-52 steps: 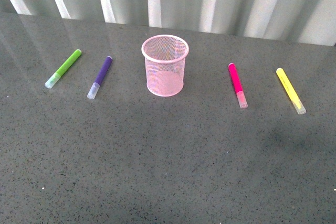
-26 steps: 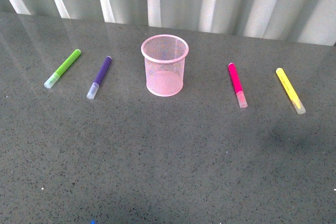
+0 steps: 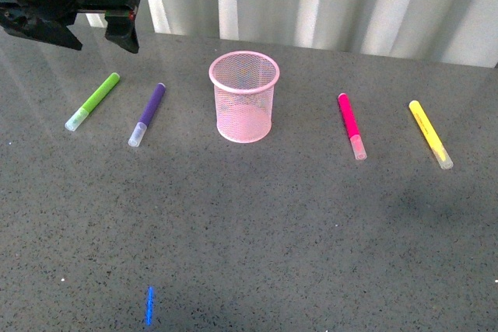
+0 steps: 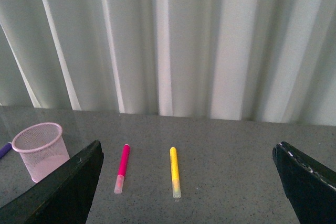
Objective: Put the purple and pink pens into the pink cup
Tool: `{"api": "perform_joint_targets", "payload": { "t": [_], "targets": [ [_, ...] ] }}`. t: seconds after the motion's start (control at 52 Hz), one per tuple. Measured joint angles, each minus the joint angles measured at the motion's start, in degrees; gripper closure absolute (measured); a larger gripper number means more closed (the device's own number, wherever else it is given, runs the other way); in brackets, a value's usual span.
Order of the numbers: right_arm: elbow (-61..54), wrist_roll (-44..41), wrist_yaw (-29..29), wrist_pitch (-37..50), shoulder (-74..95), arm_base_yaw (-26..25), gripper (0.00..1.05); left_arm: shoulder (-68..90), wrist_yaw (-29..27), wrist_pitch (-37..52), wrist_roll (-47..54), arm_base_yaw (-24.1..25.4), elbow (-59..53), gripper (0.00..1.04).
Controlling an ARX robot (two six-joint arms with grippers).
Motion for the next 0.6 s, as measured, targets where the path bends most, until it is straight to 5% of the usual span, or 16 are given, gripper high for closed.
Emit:
{"api": "perform_joint_targets", "payload": {
  "t": [0.596],
  "targets": [
    [0.0, 0.0, 0.0, 0.0, 0.0, 0.0, 0.07, 6.9, -0.4, 2.4, 1.2, -3.4, 4.0, 0.07]
  ]
}}
